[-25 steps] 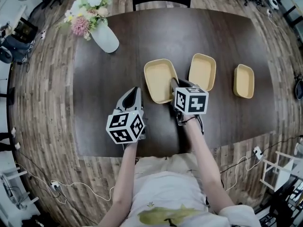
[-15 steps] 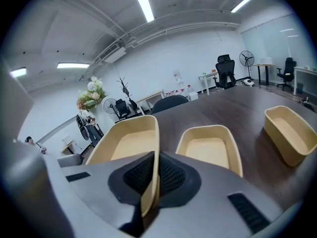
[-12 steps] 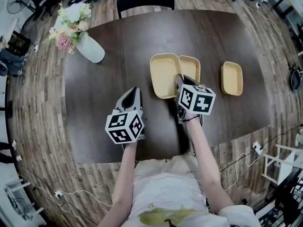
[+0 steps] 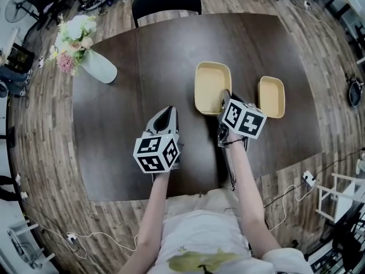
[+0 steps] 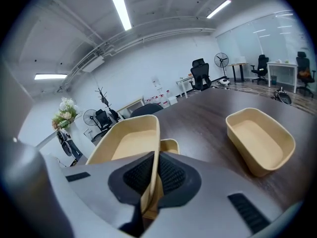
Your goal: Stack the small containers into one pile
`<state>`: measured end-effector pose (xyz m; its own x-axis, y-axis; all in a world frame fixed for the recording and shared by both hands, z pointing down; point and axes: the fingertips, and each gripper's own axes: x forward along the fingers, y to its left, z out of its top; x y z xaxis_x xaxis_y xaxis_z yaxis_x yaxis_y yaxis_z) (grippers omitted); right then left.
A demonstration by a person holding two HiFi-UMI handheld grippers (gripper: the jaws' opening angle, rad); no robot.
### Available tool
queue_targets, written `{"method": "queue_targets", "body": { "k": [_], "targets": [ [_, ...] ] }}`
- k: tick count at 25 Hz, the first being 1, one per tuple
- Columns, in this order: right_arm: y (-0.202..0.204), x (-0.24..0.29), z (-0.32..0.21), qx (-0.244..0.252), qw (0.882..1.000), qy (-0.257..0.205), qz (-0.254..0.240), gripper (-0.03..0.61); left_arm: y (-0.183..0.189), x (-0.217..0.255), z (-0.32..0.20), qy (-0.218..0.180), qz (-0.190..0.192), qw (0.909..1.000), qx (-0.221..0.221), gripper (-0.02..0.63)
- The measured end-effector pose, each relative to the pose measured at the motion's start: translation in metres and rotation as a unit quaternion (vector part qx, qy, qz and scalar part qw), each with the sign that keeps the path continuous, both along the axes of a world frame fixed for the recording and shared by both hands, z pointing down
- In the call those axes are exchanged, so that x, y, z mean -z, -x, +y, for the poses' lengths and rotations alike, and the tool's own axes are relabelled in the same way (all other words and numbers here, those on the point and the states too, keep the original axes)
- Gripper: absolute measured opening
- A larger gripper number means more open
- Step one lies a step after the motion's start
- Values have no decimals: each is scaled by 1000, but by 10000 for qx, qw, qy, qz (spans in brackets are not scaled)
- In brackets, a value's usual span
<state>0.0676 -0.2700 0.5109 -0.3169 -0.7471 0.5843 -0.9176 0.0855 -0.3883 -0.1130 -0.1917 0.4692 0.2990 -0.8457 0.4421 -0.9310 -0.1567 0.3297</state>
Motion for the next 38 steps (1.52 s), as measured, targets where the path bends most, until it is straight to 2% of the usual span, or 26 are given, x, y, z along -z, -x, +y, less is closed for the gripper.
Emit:
{"method": "queue_targets", "body": {
  "k": [5,18,38],
  "targets": [
    [-10,-11,0,-212,9996,164,2,31,-8,-5,-4,88,3,9999,-79,25],
    [-14,-33,5,-343,9983,425,189,31,-14,-20,-6,301,11,9994,-150,25],
    [0,-37,3,97,9959,245,861,34,-19,-29,-8,392,87,9988,-268,25]
  ]
}}
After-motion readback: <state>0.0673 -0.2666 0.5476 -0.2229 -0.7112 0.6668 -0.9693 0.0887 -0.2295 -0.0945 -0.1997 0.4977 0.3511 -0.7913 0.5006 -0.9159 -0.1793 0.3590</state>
